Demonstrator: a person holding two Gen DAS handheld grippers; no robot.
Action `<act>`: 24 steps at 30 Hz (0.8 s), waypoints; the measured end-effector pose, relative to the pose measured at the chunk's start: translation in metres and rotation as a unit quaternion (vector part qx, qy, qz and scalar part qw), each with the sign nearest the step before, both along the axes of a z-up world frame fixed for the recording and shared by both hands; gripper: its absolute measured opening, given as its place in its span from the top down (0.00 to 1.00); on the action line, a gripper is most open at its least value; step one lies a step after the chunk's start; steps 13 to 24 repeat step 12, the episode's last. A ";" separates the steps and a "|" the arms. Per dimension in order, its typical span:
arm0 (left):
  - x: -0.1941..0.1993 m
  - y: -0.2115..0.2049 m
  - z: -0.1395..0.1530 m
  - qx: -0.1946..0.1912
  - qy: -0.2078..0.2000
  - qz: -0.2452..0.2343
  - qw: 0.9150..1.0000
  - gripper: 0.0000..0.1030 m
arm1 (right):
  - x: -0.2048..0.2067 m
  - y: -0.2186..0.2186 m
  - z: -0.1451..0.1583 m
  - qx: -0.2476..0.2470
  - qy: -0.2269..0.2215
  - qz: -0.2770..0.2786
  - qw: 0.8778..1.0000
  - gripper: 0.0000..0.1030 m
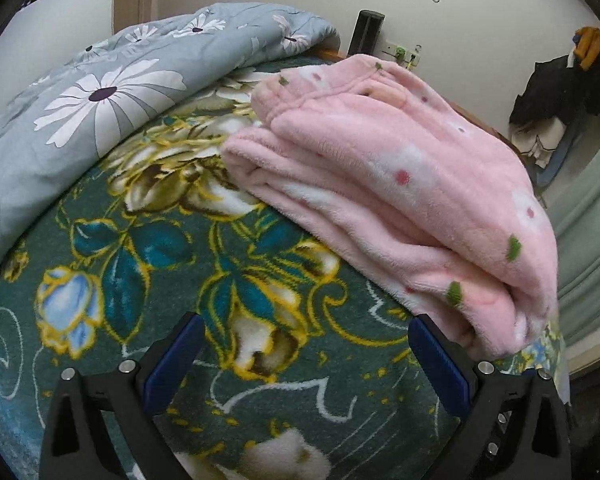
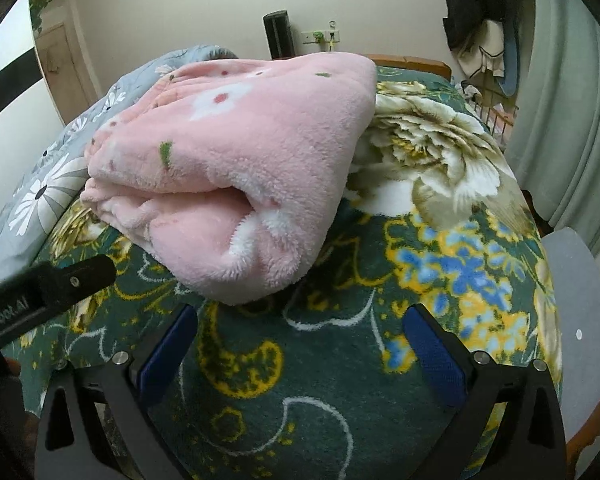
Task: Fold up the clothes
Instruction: 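Lower the folded pink bundle onto the blanket and open both grippers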
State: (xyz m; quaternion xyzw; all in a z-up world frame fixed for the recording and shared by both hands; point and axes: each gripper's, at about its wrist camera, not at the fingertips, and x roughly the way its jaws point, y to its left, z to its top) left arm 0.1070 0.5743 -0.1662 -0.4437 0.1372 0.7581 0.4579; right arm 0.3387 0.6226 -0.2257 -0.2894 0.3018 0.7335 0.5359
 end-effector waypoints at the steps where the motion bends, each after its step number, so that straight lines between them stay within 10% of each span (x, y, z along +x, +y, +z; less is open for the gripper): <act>1: 0.000 0.000 0.001 0.000 0.003 -0.002 1.000 0.00 | 0.000 -0.001 0.000 0.002 -0.001 -0.001 1.000 0.00; 24: 0.007 0.000 0.008 0.008 0.025 -0.017 1.000 0.00 | -0.004 -0.004 -0.001 0.015 -0.007 -0.004 1.000 0.00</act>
